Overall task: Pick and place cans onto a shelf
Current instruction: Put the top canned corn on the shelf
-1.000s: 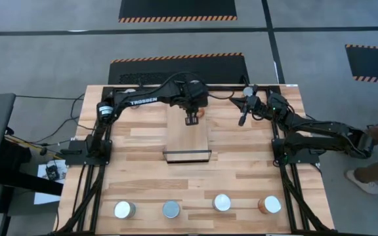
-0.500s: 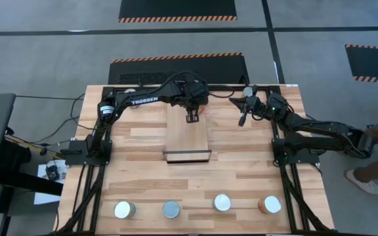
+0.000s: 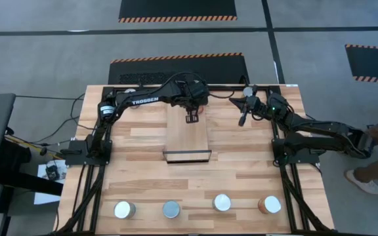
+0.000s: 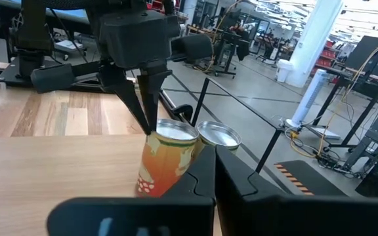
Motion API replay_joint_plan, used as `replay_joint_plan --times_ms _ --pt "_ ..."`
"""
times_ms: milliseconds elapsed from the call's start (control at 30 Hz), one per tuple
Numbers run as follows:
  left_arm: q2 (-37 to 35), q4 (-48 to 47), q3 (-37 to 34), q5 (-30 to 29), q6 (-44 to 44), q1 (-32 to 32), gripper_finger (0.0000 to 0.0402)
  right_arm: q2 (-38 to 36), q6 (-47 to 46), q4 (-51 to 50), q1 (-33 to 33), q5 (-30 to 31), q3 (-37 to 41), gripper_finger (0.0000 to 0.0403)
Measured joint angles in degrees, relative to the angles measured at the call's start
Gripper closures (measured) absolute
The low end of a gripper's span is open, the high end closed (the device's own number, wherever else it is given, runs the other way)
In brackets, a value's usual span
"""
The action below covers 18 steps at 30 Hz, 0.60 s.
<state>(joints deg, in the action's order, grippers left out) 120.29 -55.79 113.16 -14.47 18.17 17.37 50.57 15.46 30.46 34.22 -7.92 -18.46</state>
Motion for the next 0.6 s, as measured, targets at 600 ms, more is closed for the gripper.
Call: replay_joint_plan --times_ms 600 --pt "-0.45 -0.05 0.0 -4.13 3.9 -0.21 0.034 0.0 -0.02 -0.04 0.0 0.02 0.0 0.0386"
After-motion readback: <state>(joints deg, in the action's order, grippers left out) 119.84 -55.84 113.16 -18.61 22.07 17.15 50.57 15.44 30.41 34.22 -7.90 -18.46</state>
